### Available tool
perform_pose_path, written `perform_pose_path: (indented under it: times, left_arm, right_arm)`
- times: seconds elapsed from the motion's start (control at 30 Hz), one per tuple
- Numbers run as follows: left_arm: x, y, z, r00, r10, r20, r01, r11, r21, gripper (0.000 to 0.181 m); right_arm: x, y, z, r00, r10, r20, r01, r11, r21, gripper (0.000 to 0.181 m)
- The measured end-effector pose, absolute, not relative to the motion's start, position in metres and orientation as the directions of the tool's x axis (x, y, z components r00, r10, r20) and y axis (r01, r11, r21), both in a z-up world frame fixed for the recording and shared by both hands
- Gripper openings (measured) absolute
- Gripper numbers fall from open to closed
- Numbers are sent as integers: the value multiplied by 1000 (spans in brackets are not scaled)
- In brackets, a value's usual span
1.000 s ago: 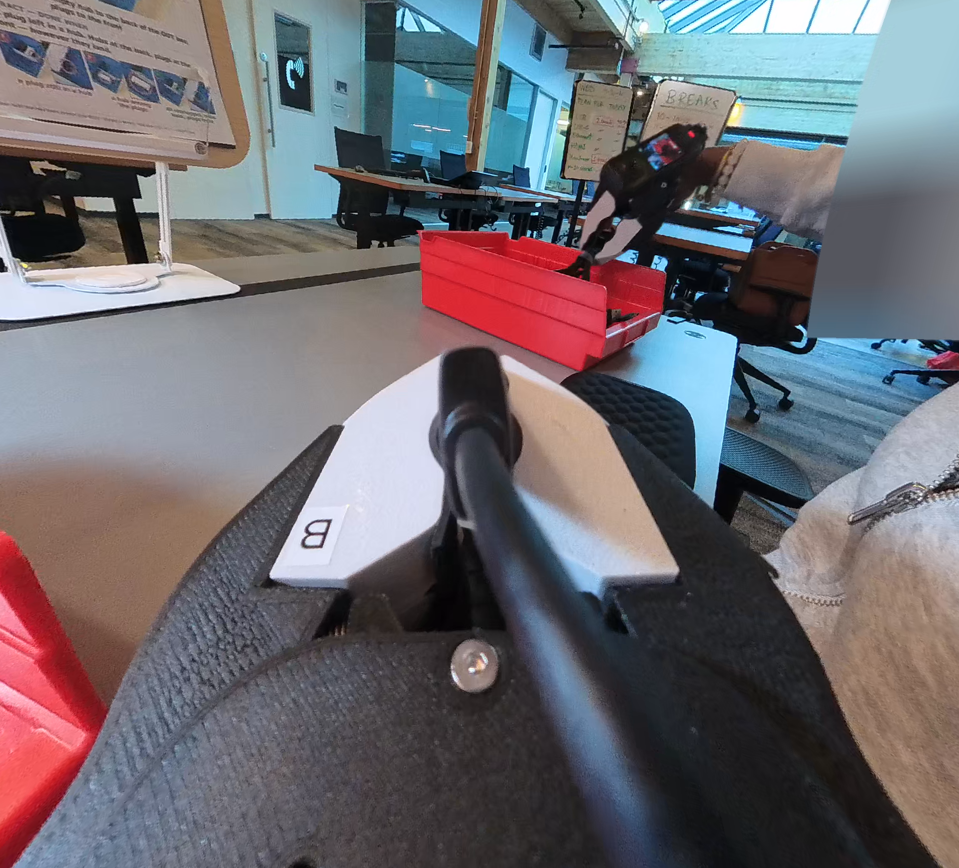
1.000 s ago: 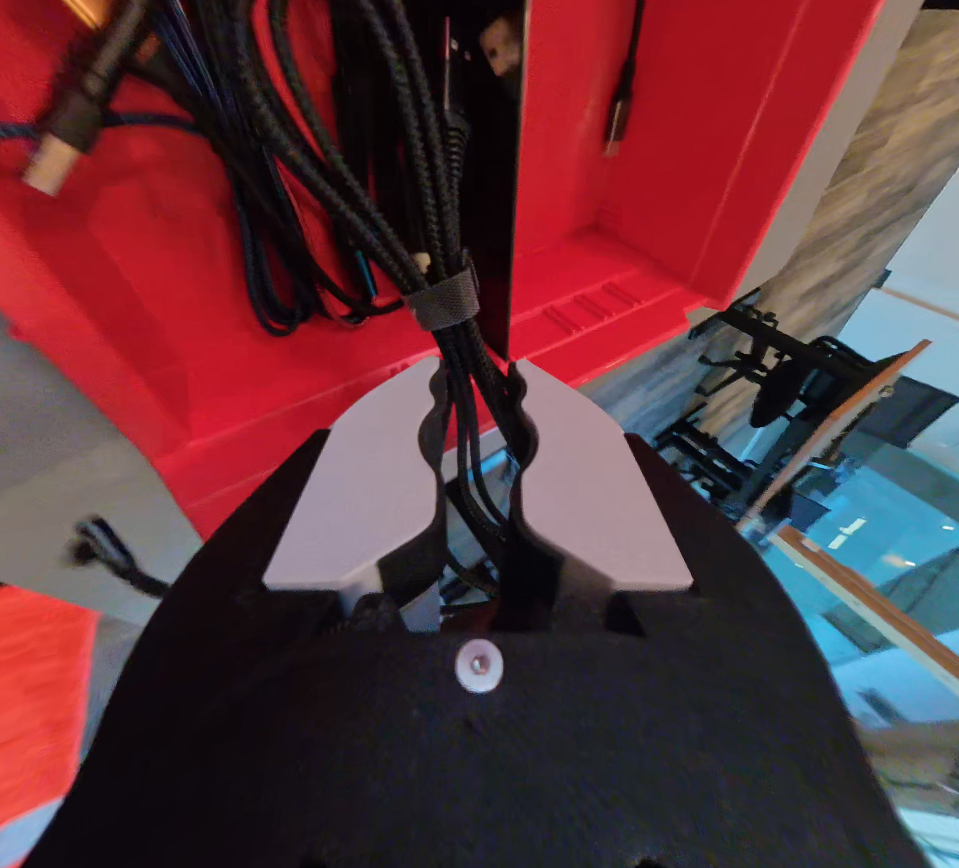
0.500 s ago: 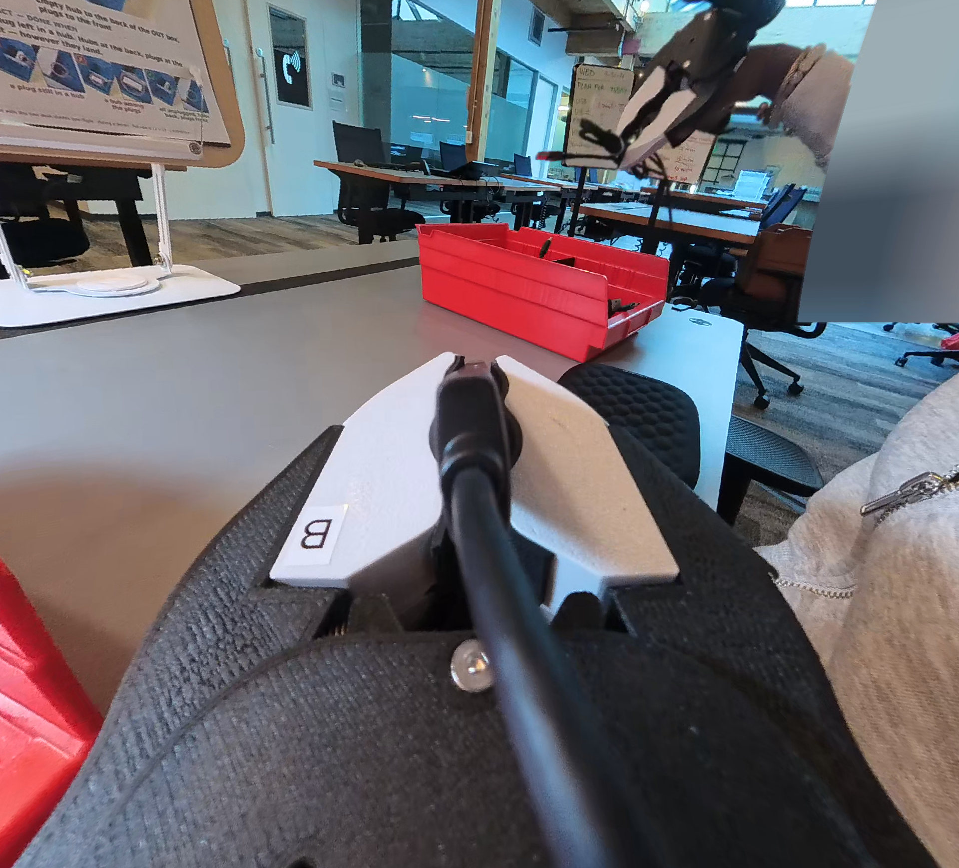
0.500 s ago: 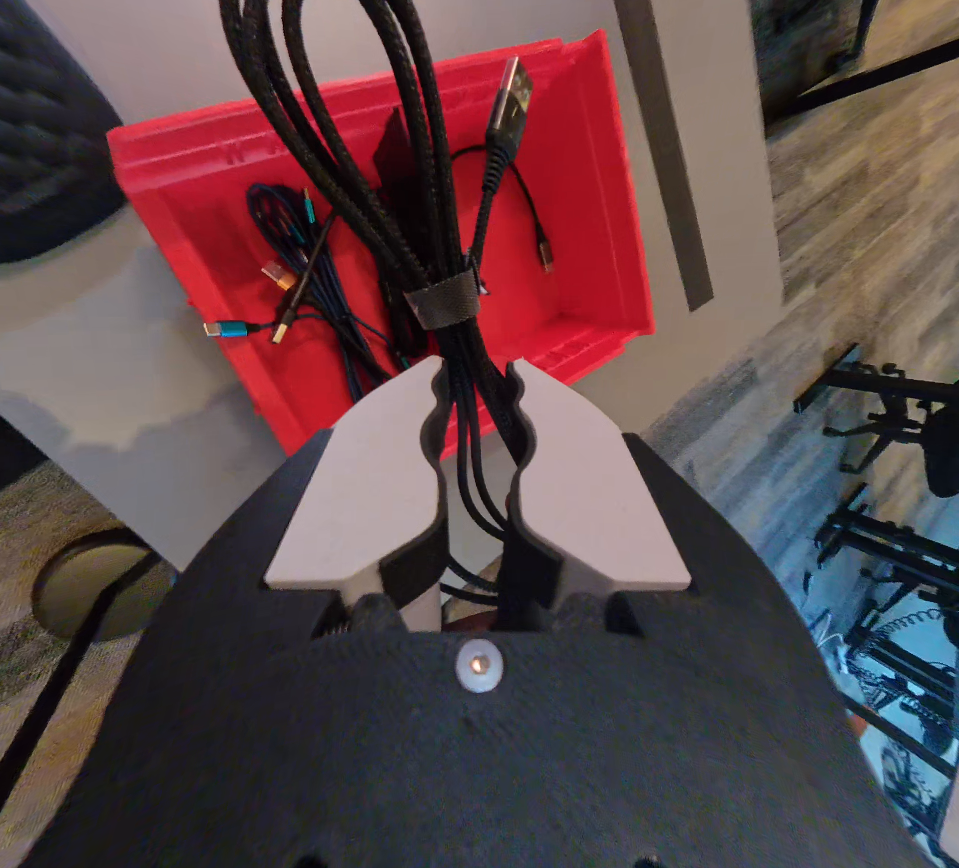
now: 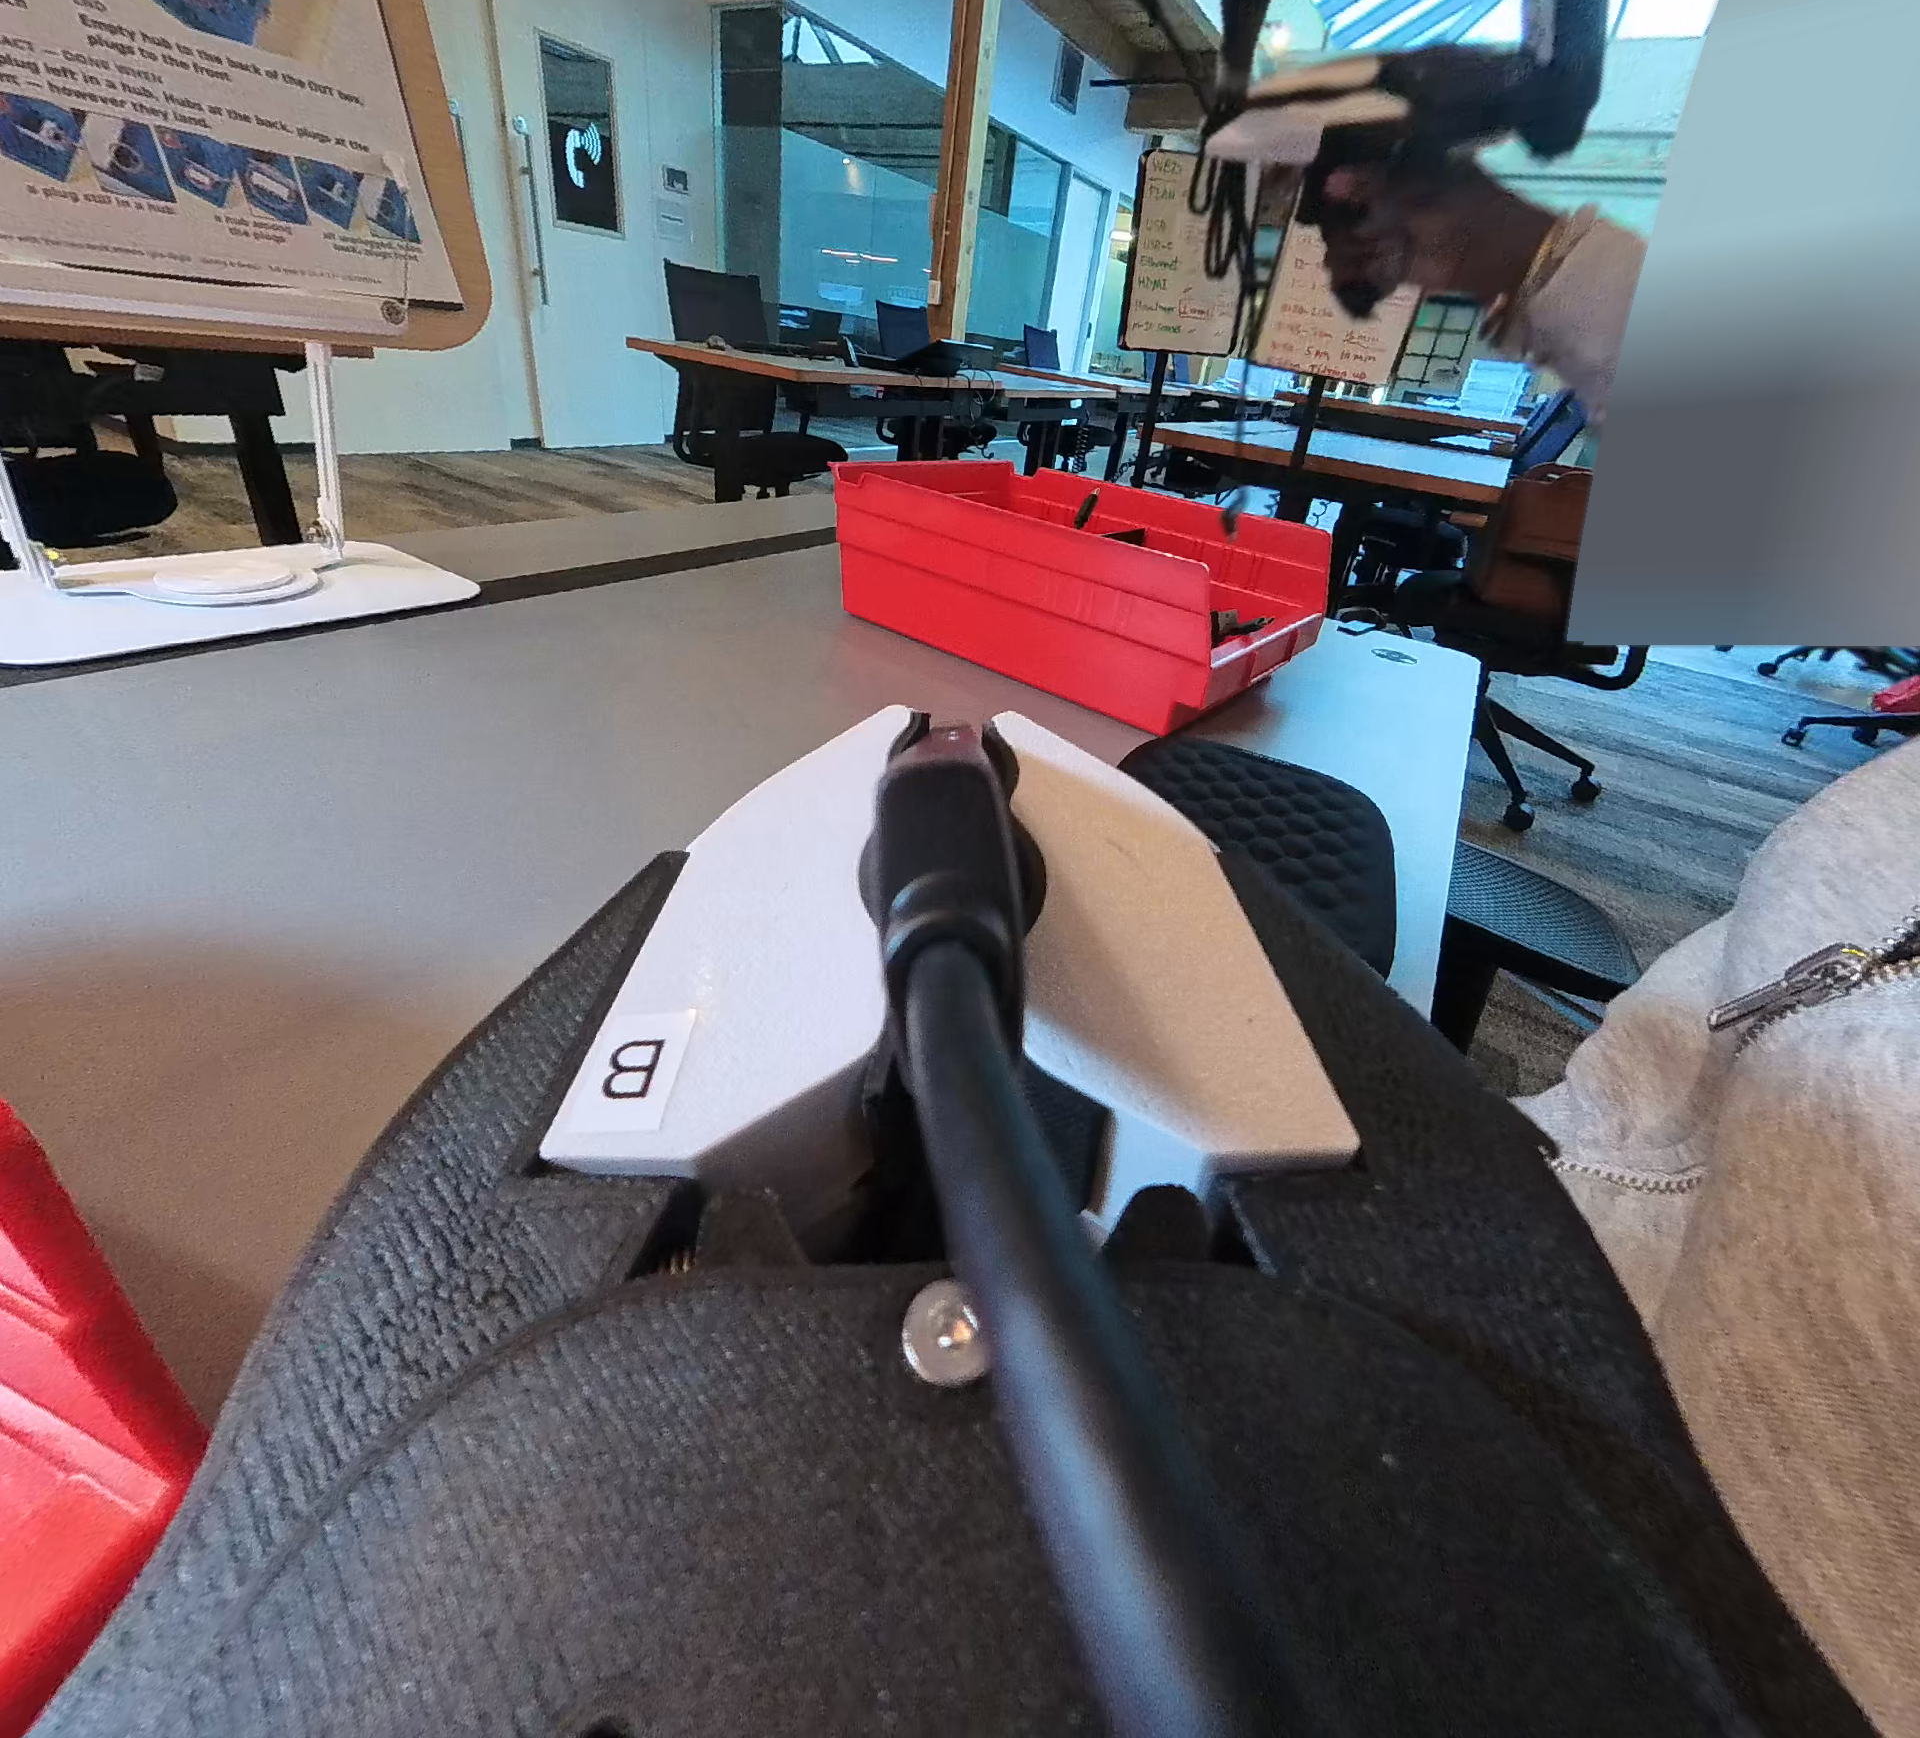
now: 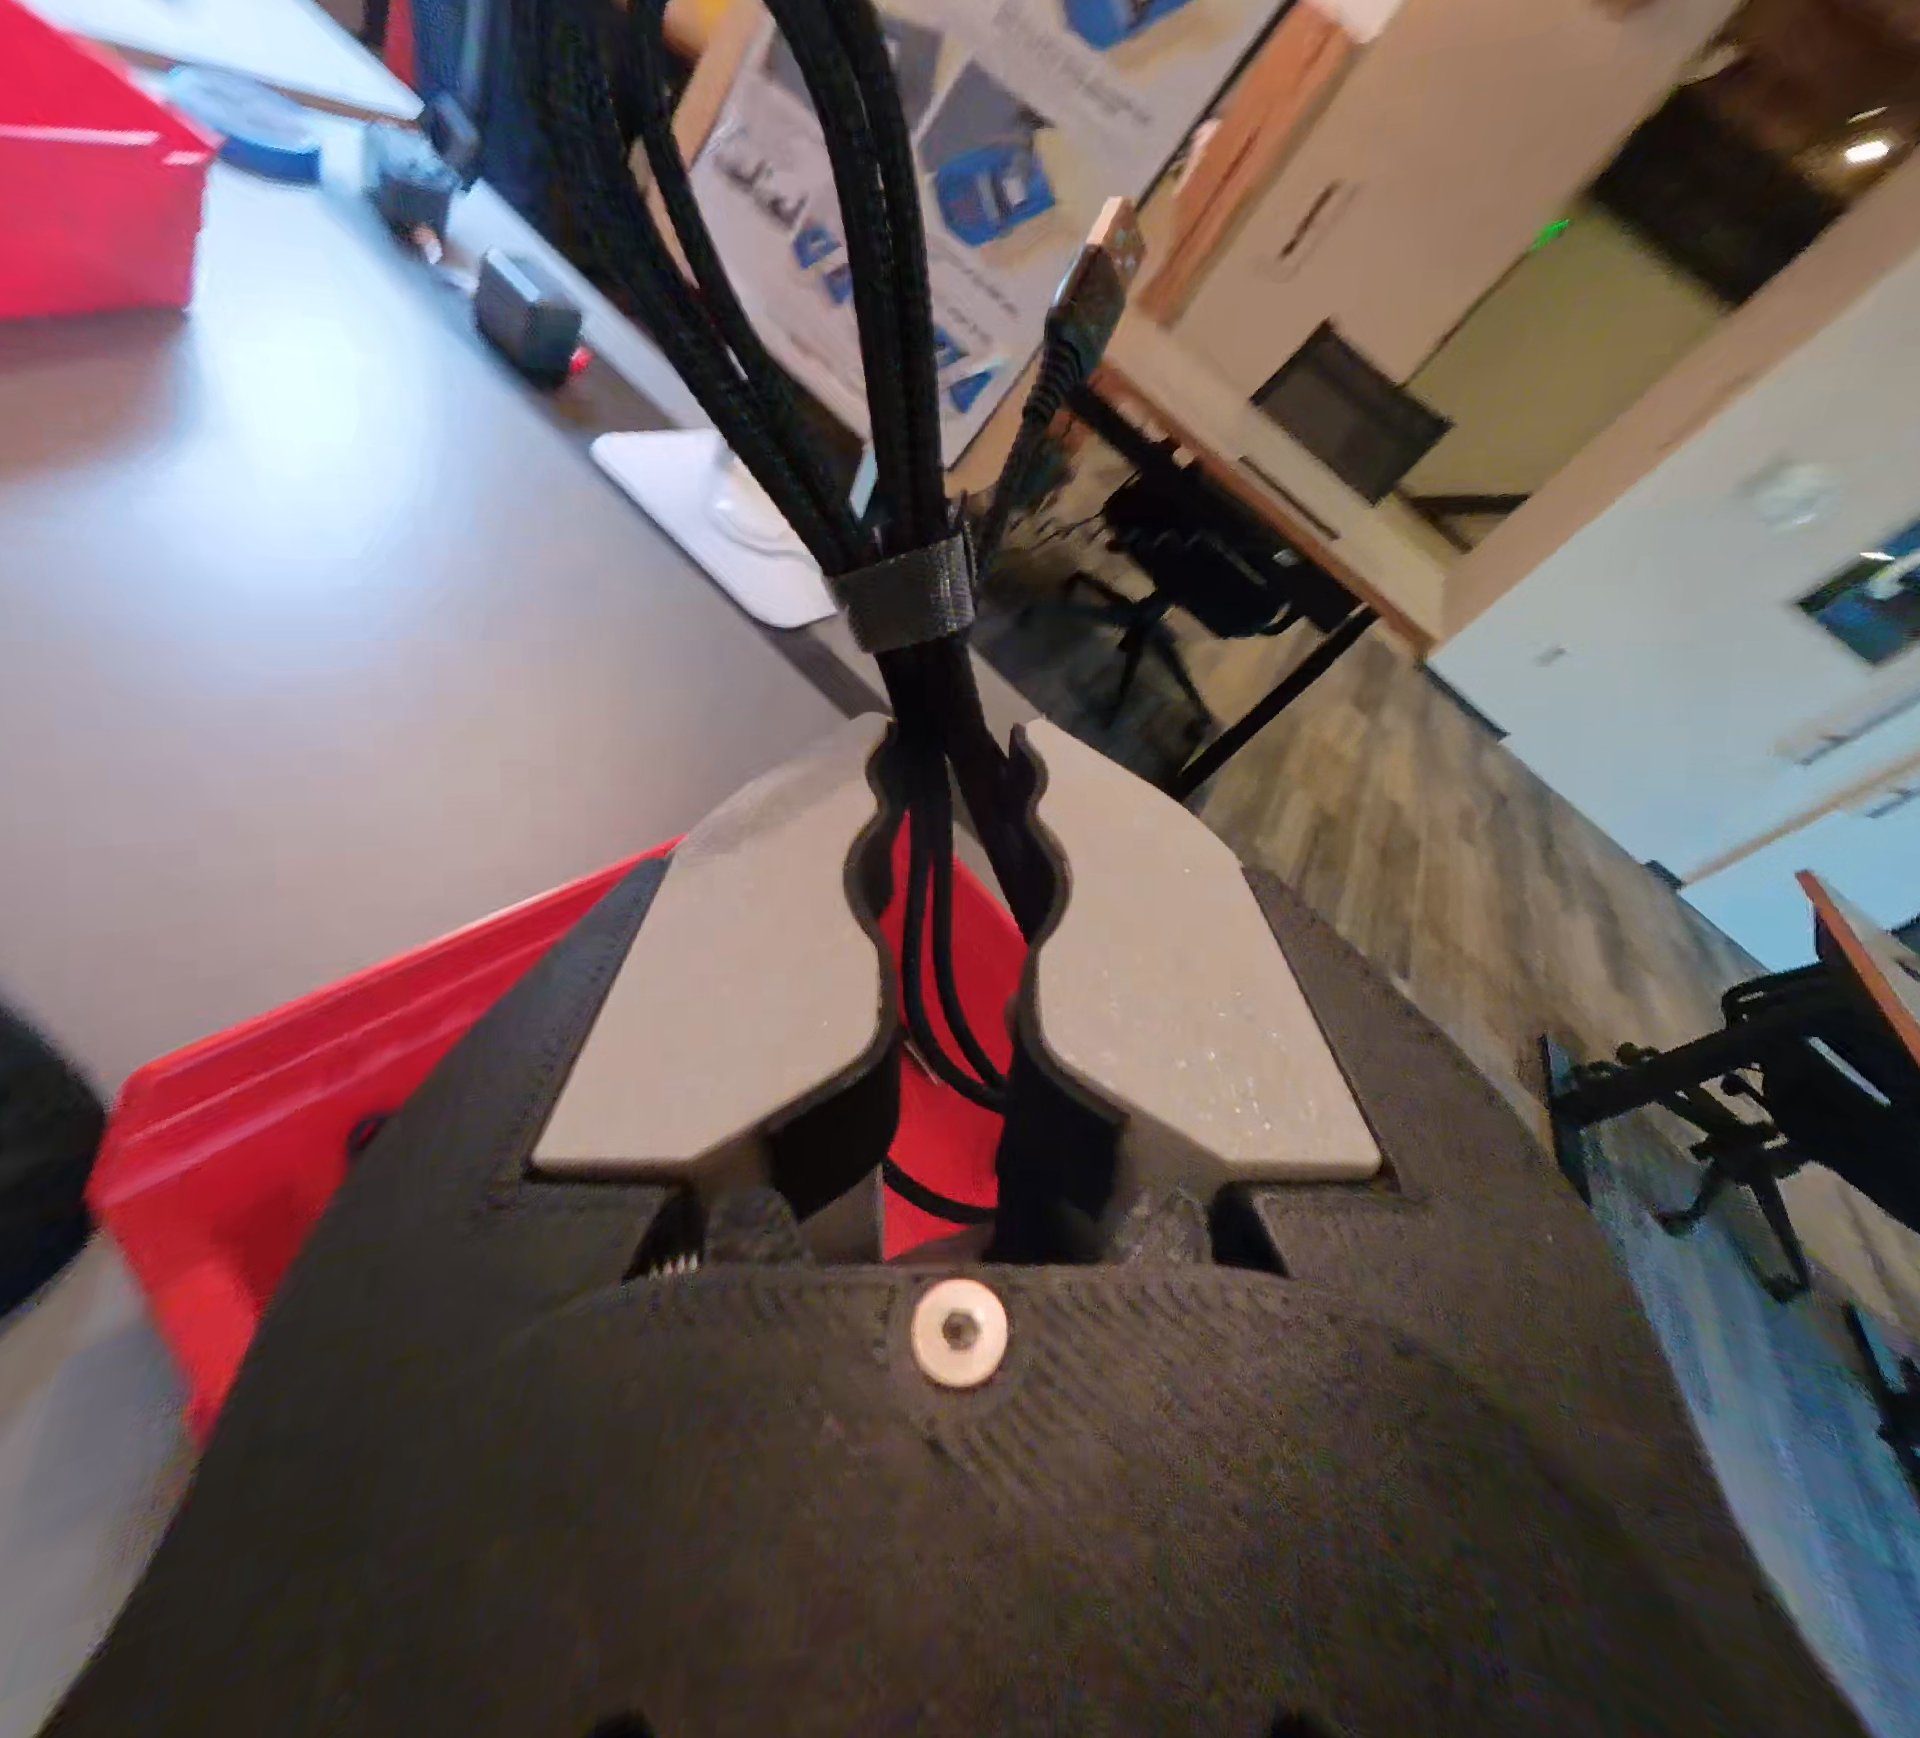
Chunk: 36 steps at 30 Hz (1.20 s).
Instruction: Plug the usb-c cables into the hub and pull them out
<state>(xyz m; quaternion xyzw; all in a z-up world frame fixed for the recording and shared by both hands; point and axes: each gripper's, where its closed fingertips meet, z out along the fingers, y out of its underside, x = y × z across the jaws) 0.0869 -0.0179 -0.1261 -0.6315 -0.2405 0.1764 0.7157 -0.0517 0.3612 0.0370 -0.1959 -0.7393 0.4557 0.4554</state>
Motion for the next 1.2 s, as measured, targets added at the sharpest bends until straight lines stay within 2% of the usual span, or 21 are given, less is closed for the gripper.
perform_pose_path:
  times: [0.13,0.2,0.27,0.37,0.5,0.67,0.73,0.87,1.0,1.07,1.2]
  left_arm:
    - [87,-18,-126,822,556,121,50,140,-989,10]
    - [87,-17,-126,823,556,119,51,135,-990,10]
    - [86,-16,-127,823,555,117,56,126,-990,10]
    - [86,-15,-128,823,558,109,55,113,-992,10]
    - [87,-14,-128,823,560,95,43,104,-994,10]
    - [87,-16,-127,826,552,111,49,125,-991,10]
    - [87,-17,-127,827,549,119,53,135,-989,10]
    - [88,-17,-126,828,548,117,49,137,-989,10]
    - [89,-16,-127,829,548,107,45,126,-991,10]
    - [88,-16,-127,830,547,108,47,124,-991,10]
    - [88,-16,-128,830,546,117,55,128,-990,10]
  right_arm:
    - [-54,370,-28,-464,761,454,-149,437,-887,19]
    - [-52,370,-75,-516,731,447,-45,498,-866,19]
    - [-46,371,-119,-604,652,458,81,622,-779,19]
    - [-35,378,-165,-733,526,432,229,788,-571,20]
    - [-29,385,-203,-822,476,314,358,859,-366,20]
    - [-21,390,-232,-913,336,232,303,938,-167,19]
    - [-20,390,-234,-923,323,211,302,945,-125,18]
    - [-19,391,-234,-922,352,162,340,935,-98,22]
    - [-21,389,-218,-896,403,185,383,913,-139,58]
    - [-23,389,-204,-880,413,233,378,908,-183,70]
    - [-25,386,-170,-830,462,312,365,873,-323,80]
